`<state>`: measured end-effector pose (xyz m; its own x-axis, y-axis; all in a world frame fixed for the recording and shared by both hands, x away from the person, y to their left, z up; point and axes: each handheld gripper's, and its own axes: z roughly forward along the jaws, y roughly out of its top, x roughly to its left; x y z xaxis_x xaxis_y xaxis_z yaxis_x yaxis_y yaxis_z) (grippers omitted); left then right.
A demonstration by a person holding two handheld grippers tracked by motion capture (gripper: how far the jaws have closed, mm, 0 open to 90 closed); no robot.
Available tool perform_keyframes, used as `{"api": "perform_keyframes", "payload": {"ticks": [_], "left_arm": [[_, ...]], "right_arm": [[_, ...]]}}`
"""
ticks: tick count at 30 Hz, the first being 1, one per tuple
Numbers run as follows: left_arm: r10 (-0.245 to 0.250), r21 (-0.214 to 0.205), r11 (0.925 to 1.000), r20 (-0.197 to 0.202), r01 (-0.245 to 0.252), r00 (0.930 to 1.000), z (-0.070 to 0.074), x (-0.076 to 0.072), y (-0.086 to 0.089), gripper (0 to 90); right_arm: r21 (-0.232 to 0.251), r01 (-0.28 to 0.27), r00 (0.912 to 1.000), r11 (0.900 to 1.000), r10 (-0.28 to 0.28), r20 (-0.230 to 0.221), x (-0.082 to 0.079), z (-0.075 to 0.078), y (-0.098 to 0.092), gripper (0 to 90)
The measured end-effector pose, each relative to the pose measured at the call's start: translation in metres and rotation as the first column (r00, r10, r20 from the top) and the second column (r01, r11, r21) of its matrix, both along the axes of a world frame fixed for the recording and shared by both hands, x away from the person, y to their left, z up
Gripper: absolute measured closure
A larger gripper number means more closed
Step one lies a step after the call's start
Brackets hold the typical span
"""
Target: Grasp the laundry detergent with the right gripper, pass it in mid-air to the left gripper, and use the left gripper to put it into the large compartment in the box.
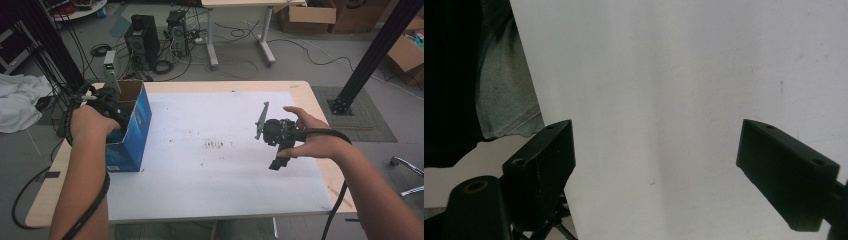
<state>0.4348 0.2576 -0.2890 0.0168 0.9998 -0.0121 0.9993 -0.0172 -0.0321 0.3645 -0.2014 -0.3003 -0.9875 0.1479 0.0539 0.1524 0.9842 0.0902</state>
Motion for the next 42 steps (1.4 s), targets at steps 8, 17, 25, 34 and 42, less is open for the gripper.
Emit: {"api": "perform_keyframes", "payload": {"ticks": [8,17,25,34,42], "left_arm": [[0.000,-0.003,1.0000,0.009,0.000,1.0000,0.000,-0.002,0.001,38.7],[0.003,0.000,1.0000,0.025,-0.003,0.9997,0.000,-0.004,0.000,38.5],[0.007,0.005,1.0000,0.079,-0.007,0.9968,0.003,-0.005,0.000,37.3],[-0.008,0.010,0.9999,0.098,0.007,0.9951,0.017,-0.005,-0.006,30.7],[-0.013,0.016,0.9998,0.090,0.011,0.9959,0.023,-0.005,-0.005,30.2]], "right_arm": [[-0.001,0.000,1.0000,1.0000,0.000,-0.009,0.001,-0.001,0.002,15.9],[0.002,0.001,0.9999,1.0000,-0.001,-0.010,0.001,0.003,0.002,15.8],[0.011,0.006,0.9993,0.9999,-0.006,-0.036,0.001,0.003,0.000,15.7],[0.012,0.005,0.9995,0.9999,-0.004,-0.031,0.000,0.002,0.000,15.7],[0.008,0.001,0.9997,1.0000,0.000,-0.025,0.000,0.003,0.001,15.7]]}}
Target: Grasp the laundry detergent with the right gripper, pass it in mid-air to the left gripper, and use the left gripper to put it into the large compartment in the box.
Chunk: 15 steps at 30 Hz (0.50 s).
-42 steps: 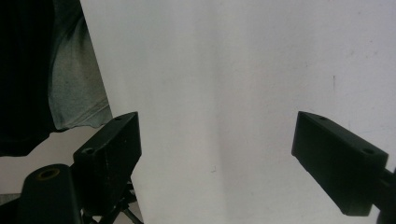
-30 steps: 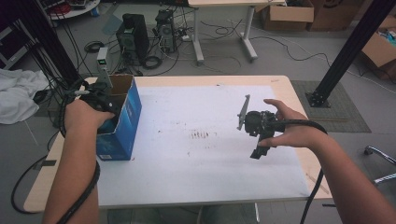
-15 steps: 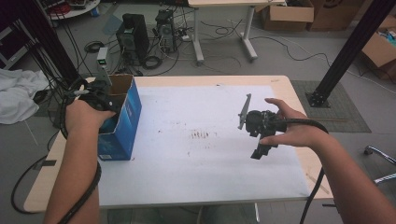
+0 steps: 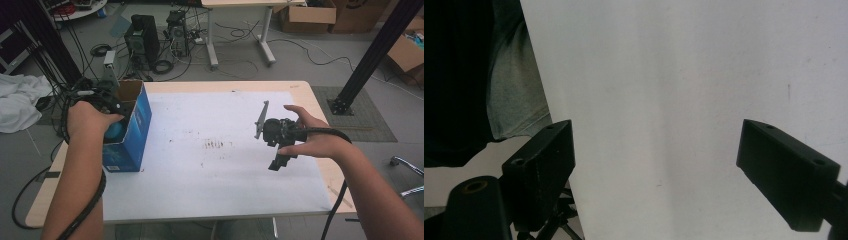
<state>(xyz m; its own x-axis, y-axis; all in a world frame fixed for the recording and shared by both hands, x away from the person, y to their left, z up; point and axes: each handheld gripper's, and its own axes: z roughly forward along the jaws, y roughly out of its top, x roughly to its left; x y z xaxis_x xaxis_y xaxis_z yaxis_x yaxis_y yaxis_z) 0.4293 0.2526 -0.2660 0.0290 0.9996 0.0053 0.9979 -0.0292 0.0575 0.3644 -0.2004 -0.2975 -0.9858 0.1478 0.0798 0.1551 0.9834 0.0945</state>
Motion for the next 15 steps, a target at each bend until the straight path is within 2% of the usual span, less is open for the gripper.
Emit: {"api": "perform_keyframes", "payload": {"ticks": [7,11,15], "left_arm": [[0.014,-0.008,0.9999,0.000,-0.014,0.9999,0.006,-0.001,0.002,29.1],[0.013,-0.007,0.9999,0.002,-0.013,0.9999,0.010,-0.002,0.002,24.7],[0.004,0.002,1.0000,0.022,-0.004,0.9998,0.023,-0.004,0.000,22.6]], "right_arm": [[0.006,0.003,1.0000,1.0000,-0.003,0.002,-0.001,0.000,0.001,15.7],[0.007,0.006,1.0000,1.0000,-0.006,0.000,0.001,0.000,0.001,15.7],[-0.004,-0.002,1.0000,1.0000,0.002,0.003,0.001,0.001,0.003,15.7]]}}
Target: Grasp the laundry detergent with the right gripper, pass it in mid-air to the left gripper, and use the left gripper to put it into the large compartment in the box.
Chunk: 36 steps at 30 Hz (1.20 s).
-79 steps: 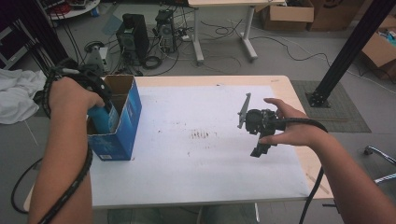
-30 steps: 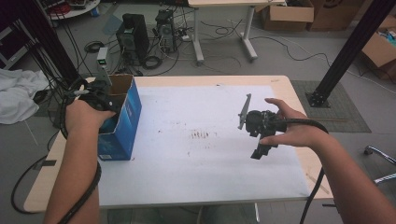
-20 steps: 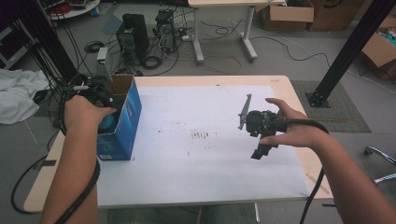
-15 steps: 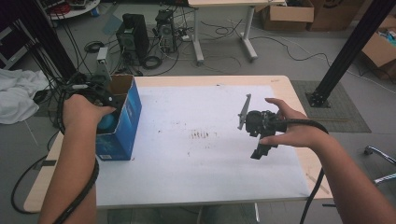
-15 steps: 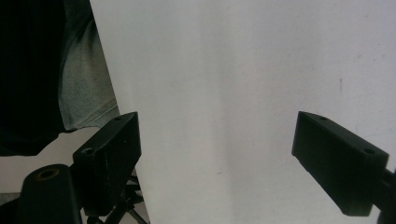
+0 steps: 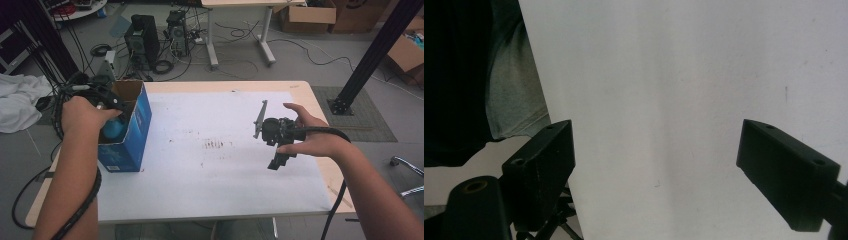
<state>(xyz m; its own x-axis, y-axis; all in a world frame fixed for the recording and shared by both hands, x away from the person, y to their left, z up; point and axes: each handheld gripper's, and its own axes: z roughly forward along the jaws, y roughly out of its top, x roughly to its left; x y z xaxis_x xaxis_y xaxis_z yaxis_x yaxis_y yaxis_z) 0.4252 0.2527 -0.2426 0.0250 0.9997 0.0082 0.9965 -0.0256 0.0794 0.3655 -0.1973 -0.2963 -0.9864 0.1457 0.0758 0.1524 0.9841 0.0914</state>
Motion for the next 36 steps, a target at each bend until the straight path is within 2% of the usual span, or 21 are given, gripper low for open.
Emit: {"api": "perform_keyframes", "payload": {"ticks": [2,12,14,21,24,33,36], "left_arm": [[-0.008,0.003,1.0000,0.001,0.008,1.0000,0.005,-0.001,-0.001,20.4],[-0.040,0.024,0.9989,0.012,0.040,0.9991,0.026,-0.004,-0.008,20.2],[-0.048,0.023,0.9986,-0.008,0.048,0.9988,0.029,-0.004,-0.009,20.6],[-0.089,0.030,0.9956,-0.011,0.089,0.9960,0.041,-0.004,-0.017,16.6],[-0.123,0.036,0.9918,0.001,0.123,0.9924,0.051,-0.005,-0.024,16.0],[-0.180,0.051,0.9826,0.017,0.179,0.9836,0.061,-0.006,-0.043,14.5],[-0.214,0.058,0.9753,0.000,0.213,0.9769,0.063,-0.006,-0.050,14.8]], "right_arm": [[0.008,0.001,1.0000,1.0000,-0.001,0.001,-0.001,0.000,0.000,15.7],[0.009,0.000,1.0000,1.0000,0.000,0.003,-0.002,0.001,0.000,15.7],[0.009,0.001,1.0000,1.0000,-0.001,0.004,-0.002,0.001,-0.001,15.7],[0.006,0.002,1.0000,1.0000,-0.002,0.004,-0.002,0.002,-0.001,15.7],[0.005,0.001,1.0000,1.0000,-0.001,0.003,-0.002,0.003,0.000,15.7],[-0.002,-0.007,1.0000,1.0000,0.007,0.001,-0.003,0.005,0.003,15.6],[-0.002,-0.008,1.0000,1.0000,0.008,0.001,-0.004,0.006,0.002,15.7]]}}
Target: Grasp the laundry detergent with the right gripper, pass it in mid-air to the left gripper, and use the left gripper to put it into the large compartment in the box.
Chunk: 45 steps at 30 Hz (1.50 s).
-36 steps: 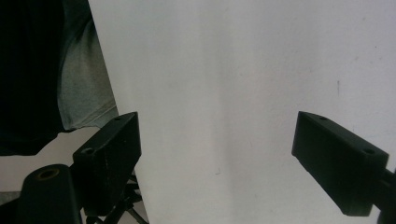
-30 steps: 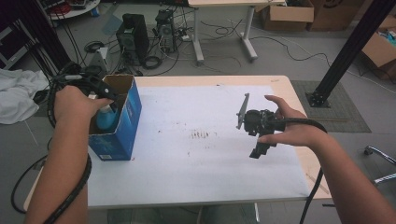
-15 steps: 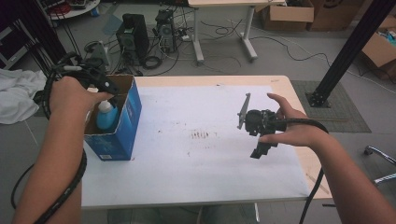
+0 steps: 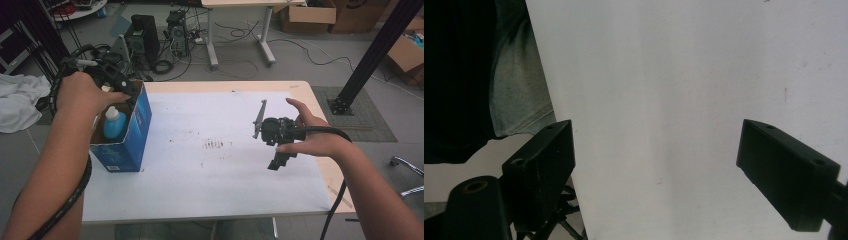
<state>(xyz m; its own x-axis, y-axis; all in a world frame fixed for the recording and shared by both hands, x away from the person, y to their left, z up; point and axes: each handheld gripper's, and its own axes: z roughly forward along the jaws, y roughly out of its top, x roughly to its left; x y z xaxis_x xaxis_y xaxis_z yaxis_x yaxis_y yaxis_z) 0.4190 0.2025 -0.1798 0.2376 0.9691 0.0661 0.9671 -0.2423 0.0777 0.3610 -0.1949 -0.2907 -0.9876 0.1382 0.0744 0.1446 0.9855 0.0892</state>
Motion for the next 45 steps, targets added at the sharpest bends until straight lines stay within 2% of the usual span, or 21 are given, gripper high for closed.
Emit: {"api": "perform_keyframes", "payload": {"ticks": [7,8,9,10,17,23,25,28,31,32,33,34,37,38,39,40,41,42,43,44,45], "left_arm": [[-0.069,-0.012,0.9975,-0.011,0.069,0.9975,0.005,-0.002,-0.015,8.5],[-0.102,-0.013,0.9947,-0.028,0.102,0.9944,0.005,-0.003,-0.021,7.5],[-0.102,-0.013,0.9947,-0.028,0.102,0.9944,0.005,-0.003,-0.021,7.5],[-0.129,-0.012,0.9916,-0.026,0.129,0.9913,0.006,-0.004,-0.027,7.4],[-0.185,-0.025,0.9826,-0.022,0.184,0.9825,0.007,-0.006,-0.043,4.8],[-0.335,-0.081,0.9397,-0.027,0.332,0.9416,0.001,-0.001,-0.059,0.1],[-0.390,-0.099,0.9171,-0.027,0.386,0.9203,-0.003,0.000,-0.064,0.1],[-0.455,-0.101,0.8863,-0.011,0.452,0.8904,-0.006,0.001,-0.072,0.1],[-0.522,-0.071,0.8506,0.000,0.521,0.8528,-0.006,0.000,-0.080,0.1],[-0.522,-0.071,0.8506,0.000,0.521,0.8528,-0.006,0.000,-0.080,0.1],[-0.550,-0.063,0.8337,-0.002,0.549,0.8353,-0.007,-0.001,-0.083,0.1],[-0.570,-0.062,0.8200,-0.004,0.569,0.8214,-0.007,-0.001,-0.086,0.1],[-0.640,-0.072,0.7672,-0.012,0.637,0.7687,-0.008,-0.003,-0.092,0.1],[-0.695,-0.058,0.7183,-0.019,0.693,0.7186,-0.011,-0.007,-0.099,0.1],[-0.724,-0.042,0.6895,-0.030,0.723,0.6889,-0.013,-0.011,-0.103,0.1],[-0.724,-0.042,0.6895,-0.030,0.723,0.6889,-0.013,-0.011,-0.103,0.1],[-0.768,-0.019,0.6402,-0.051,0.768,0.6387,-0.016,-0.016,-0.107,0.1],[-0.814,-0.012,0.5771,-0.085,0.817,0.5742,-0.022,-0.023,-0.113,0.1],[-0.832,-0.018,0.5495,-0.101,0.835,0.5453,-0.025,-0.027,-0.115,0.1],[-0.832,-0.018,0.5495,-0.101,0.835,0.5453,-0.025,-0.027,-0.115,0.1],[-0.845,-0.031,0.5294,-0.110,0.848,0.5236,-0.030,-0.029,-0.118,0.1]], "right_arm": [[-0.003,0.006,1.0000,1.0000,-0.006,0.006,-0.002,0.001,-0.002,15.7],[-0.002,0.005,1.0000,1.0000,-0.005,-0.001,-0.003,0.001,-0.003,15.7],[-0.002,0.005,1.0000,1.0000,-0.005,-0.001,-0.003,0.001,-0.003,15.7],[0.001,0.008,1.0000,1.0000,-0.008,0.000,-0.004,0.000,-0.004,15.7],[-0.009,0.015,0.9999,0.9998,-0.015,0.000,-0.003,0.002,-0.008,15.7],[-0.017,0.018,0.9998,0.9997,-0.018,-0.006,0.000,0.004,-0.010,15.7],[-0.012,0.032,0.9994,0.9994,-0.032,-0.009,0.001,0.005,-0.010,15.7],[-0.017,0.039,0.9992,0.9991,-0.039,-0.009,0.005,0.007,-0.011,15.7],[-0.024,0.045,0.9989,0.9987,-0.045,-0.008,0.008,0.008,-0.011,15.7],[-0.024,0.045,0.9989,0.9987,-0.045,-0.008,0.008,0.008,-0.011,15.7],[-0.029,0.045,0.9990,0.9986,-0.045,-0.009,0.009,0.009,-0.010,15.7],[-0.030,0.046,0.9989,0.9985,-0.046,-0.008,0.009,0.010,-0.010,15.7],[-0.034,0.032,0.9993,0.9989,-0.033,-0.015,0.009,0.011,-0.009,15.7],[-0.043,0.031,0.9995,0.9986,-0.032,-0.010,0.009,0.012,-0.008,15.7],[-0.049,0.032,0.9994,0.9983,-0.033,-0.010,0.010,0.013,-0.007,15.7],[-0.049,0.032,0.9994,0.9983,-0.033,-0.010,0.010,0.013,-0.007,15.7],[-0.049,0.036,0.9993,0.9981,-0.036,-0.008,0.010,0.013,-0.007,15.7],[-0.046,0.035,0.9993,0.9983,-0.036,-0.007,0.010,0.014,-0.006,15.7],[-0.051,0.030,0.9995,0.9983,-0.031,-0.005,0.011,0.015,-0.005,15.8],[-0.051,0.030,0.9995,0.9983,-0.031,-0.005,0.011,0.015,-0.005,15.8],[-0.053,0.026,0.9997,0.9983,-0.026,-0.004,0.011,0.015,-0.005,15.7]]}}
